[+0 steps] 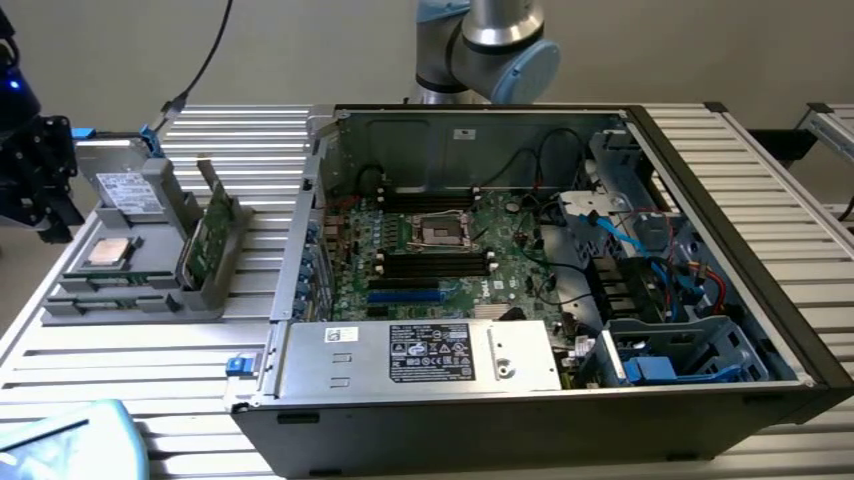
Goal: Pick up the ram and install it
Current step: 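Pick up the ram and move it above insertion slot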
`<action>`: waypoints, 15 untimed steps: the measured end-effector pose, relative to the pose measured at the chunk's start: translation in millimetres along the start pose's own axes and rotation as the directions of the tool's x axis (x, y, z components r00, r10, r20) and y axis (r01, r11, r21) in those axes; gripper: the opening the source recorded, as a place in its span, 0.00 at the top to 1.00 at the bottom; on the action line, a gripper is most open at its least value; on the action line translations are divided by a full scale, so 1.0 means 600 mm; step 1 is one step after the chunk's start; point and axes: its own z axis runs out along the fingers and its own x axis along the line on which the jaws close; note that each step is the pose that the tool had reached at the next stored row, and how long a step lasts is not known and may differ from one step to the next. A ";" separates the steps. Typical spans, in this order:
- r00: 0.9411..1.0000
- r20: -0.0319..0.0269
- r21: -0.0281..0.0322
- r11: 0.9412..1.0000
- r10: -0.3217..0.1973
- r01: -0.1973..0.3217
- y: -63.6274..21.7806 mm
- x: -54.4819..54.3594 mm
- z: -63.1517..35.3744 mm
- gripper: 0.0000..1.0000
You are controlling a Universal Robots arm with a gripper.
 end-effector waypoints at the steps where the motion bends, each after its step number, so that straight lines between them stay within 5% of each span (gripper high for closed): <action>1: 1.000 0.004 0.000 1.000 -0.001 0.001 0.000 0.000 0.003 0.69; 7: 1.000 0.027 0.001 1.000 -0.003 0.003 0.001 0.002 0.019 0.69; 15: 1.000 0.030 0.001 1.000 -0.004 0.004 0.001 0.004 0.043 0.69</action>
